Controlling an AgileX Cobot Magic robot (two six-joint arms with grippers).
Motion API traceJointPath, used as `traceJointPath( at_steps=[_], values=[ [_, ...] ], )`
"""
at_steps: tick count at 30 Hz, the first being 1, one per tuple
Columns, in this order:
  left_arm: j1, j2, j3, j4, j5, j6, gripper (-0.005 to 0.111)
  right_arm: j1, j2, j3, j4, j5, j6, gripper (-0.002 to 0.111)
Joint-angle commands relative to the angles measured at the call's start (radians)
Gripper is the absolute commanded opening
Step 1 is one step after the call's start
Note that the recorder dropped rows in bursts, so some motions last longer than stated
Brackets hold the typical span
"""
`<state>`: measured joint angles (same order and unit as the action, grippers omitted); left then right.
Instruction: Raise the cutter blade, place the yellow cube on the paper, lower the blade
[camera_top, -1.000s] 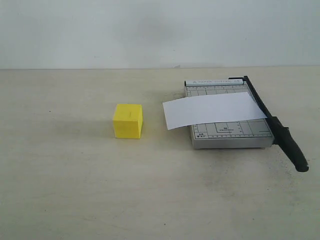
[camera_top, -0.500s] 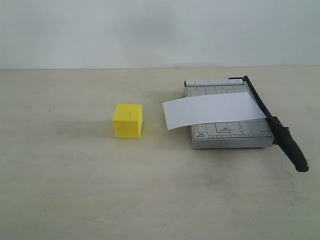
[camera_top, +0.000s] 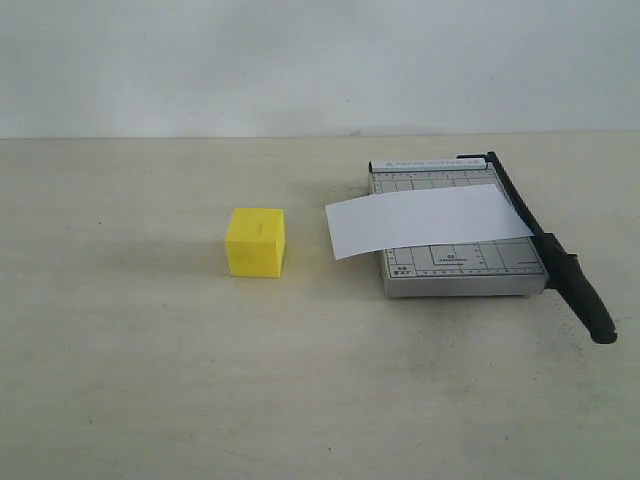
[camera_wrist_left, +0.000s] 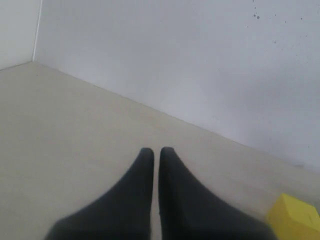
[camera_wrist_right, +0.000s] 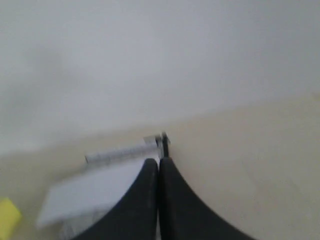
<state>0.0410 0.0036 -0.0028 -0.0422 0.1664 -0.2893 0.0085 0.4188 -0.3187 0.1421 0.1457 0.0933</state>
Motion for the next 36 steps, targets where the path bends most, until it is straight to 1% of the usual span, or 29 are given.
traceJointPath(
  at_steps=[1, 3, 4, 5, 7, 9, 10, 11, 13, 17, 25, 33, 35, 36],
  values=[
    [-0.004, 0.0, 0.003, 0.008, 0.015, -0.018, 0.004, 0.002, 0.413, -0.162, -0.015, 0.251, -0.144, 0.0],
    [-0.004, 0.009, 0.003, 0.009, 0.015, -0.018, 0.004, 0.002, 0.543, -0.243, -0.015, 0.324, -0.186, 0.002],
    [-0.004, 0.011, 0.003, 0.009, 0.015, -0.018, 0.004, 0.002, 0.604, -0.283, -0.016, 0.371, -0.219, 0.006],
    [-0.004, 0.017, 0.003, 0.009, 0.015, -0.018, 0.004, 0.002, 0.658, -0.313, -0.016, 0.41, -0.249, 0.011],
    [-0.004, 0.025, 0.003, 0.009, 0.015, -0.018, 0.004, 0.002, 0.749, -0.374, -0.016, 0.488, -0.29, 0.028],
    [-0.004, 0.027, 0.003, 0.009, 0.019, -0.018, 0.004, 0.002, 0.809, -0.41, -0.005, 0.505, -0.286, 0.043],
    [-0.004, 0.027, 0.003, 0.009, 0.025, -0.018, 0.004, 0.002, 0.836, -0.419, 0.01, 0.499, -0.286, 0.046],
    [-0.004, 0.027, 0.003, 0.009, 0.033, -0.018, 0.004, 0.002, 0.859, -0.424, 0.031, 0.483, -0.286, 0.047],
    [-0.004, 0.027, 0.003, 0.009, 0.04, -0.018, 0.004, 0.002, 0.9, -0.424, 0.065, 0.466, -0.286, 0.047],
    [-0.004, 0.027, 0.003, 0.009, 0.043, -0.018, 0.004, 0.002, 0.979, -0.424, 0.069, 0.471, -0.286, 0.047],
    [-0.004, 0.027, 0.003, 0.009, 0.043, -0.018, 0.004, 0.002, 1.077, -0.424, 0.079, 0.395, -0.286, 0.047],
    [-0.004, 0.027, 0.003, 0.009, 0.043, -0.018, 0.004, 0.002, 1.154, -0.424, 0.083, 0.368, -0.293, 0.047],
    [-0.004, 0.027, 0.003, 0.009, 0.043, -0.018, 0.004, 0.002, 1.159, -0.424, 0.083, 0.368, -0.293, 0.043],
    [-0.004, 0.027, 0.003, 0.009, 0.043, -0.018, 0.004, 0.002, 1.159, -0.424, 0.083, 0.37, -0.293, 0.038]
  ],
)
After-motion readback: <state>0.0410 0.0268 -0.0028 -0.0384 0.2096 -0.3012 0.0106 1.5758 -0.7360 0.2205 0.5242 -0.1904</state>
